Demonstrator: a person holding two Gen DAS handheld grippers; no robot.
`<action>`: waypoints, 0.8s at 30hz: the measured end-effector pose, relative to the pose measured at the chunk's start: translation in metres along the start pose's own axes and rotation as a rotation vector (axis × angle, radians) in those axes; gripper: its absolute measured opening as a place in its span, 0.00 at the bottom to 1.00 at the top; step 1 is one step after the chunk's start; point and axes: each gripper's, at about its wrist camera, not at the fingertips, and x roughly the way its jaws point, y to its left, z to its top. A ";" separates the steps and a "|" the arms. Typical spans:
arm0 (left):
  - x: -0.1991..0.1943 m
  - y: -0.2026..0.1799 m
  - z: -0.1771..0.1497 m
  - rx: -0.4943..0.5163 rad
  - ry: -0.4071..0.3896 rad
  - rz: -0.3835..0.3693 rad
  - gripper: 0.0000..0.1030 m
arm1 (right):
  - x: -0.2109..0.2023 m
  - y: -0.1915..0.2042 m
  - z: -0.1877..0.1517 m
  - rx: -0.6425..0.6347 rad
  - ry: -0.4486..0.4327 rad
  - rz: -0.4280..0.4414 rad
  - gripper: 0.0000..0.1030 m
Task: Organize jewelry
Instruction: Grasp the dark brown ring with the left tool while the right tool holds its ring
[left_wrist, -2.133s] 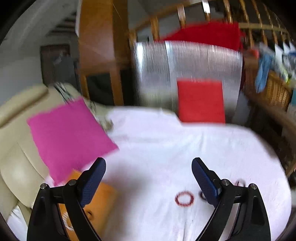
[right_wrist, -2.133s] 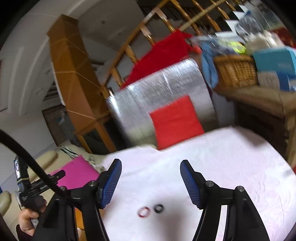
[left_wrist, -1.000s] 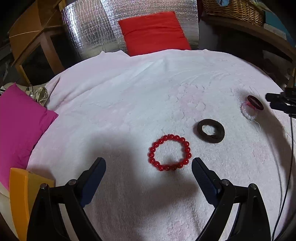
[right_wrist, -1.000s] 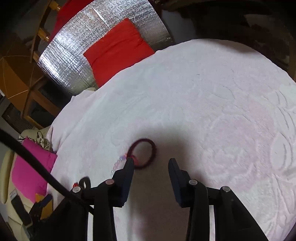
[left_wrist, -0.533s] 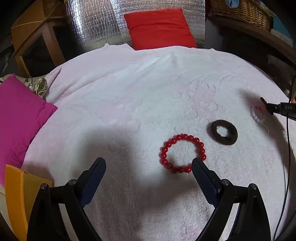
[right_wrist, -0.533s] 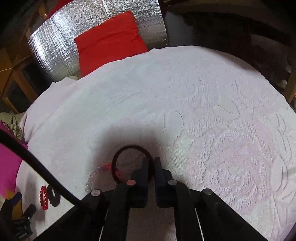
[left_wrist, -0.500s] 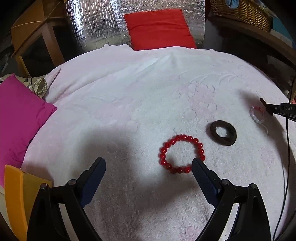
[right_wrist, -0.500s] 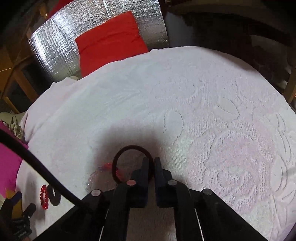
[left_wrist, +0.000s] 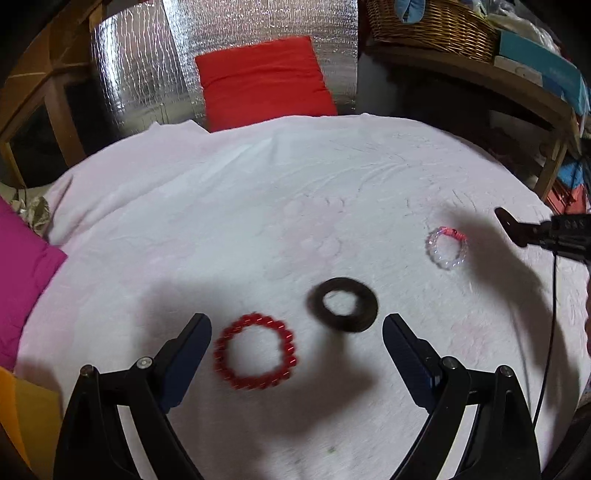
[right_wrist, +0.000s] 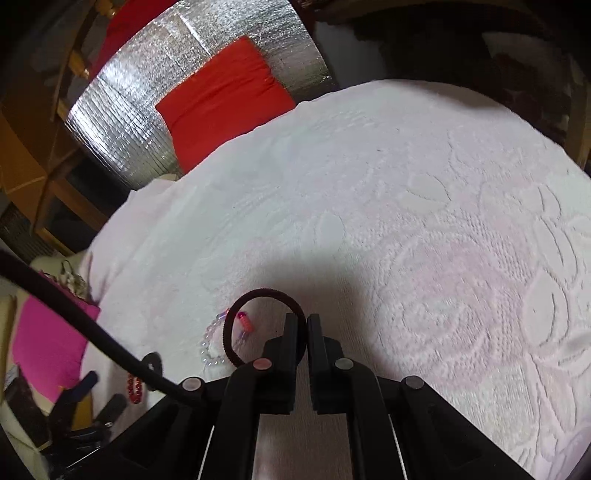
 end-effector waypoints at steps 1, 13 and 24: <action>0.002 -0.002 0.001 -0.008 0.001 -0.006 0.91 | -0.002 -0.001 -0.002 0.001 0.002 0.006 0.05; 0.039 -0.026 0.009 -0.046 0.054 -0.070 0.74 | -0.015 -0.009 -0.013 -0.010 0.015 0.042 0.05; 0.033 -0.021 0.006 -0.062 0.040 -0.139 0.18 | -0.014 0.009 -0.014 -0.032 0.005 0.057 0.05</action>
